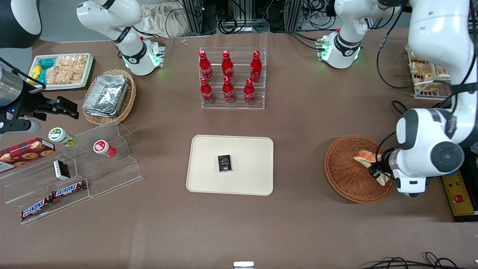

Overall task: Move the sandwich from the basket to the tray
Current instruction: 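Carry the sandwich with the left gripper over to the cream tray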

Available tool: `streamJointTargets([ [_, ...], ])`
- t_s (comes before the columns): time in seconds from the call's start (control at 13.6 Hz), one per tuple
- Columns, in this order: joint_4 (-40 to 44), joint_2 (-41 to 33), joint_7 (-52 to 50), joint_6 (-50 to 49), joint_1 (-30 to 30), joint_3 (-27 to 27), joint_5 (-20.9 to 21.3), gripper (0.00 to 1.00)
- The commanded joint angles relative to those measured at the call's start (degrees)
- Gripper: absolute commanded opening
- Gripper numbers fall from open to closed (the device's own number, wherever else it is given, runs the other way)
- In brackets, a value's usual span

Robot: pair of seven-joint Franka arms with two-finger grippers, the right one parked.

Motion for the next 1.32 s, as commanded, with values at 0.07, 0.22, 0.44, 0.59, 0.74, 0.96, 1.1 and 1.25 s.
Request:
streamJointTargets([
  [0.07,11.78,1.97,8.09,-7.88,-0.81,-7.39,0.48,0.00],
  [0.22,14.50,3.72,11.36,-5.60,-2.12,-11.54,0.39,0.00],
  [0.44,17.15,8.55,10.50,0.01,-8.95,-13.40,0.22,0.00],
  [0.59,16.63,11.89,9.70,4.85,-13.71,-13.31,0.22,0.00],
  [0.74,17.15,16.20,9.96,7.76,-16.80,-13.22,0.48,0.00],
  [0.96,17.50,20.52,8.31,13.56,-20.92,-12.79,0.92,0.00],
  [1.1,17.68,20.69,7.59,14.18,-21.11,-12.70,0.74,0.00],
  [1.25,17.41,21.66,7.50,14.36,-21.64,-12.70,0.83,0.00],
])
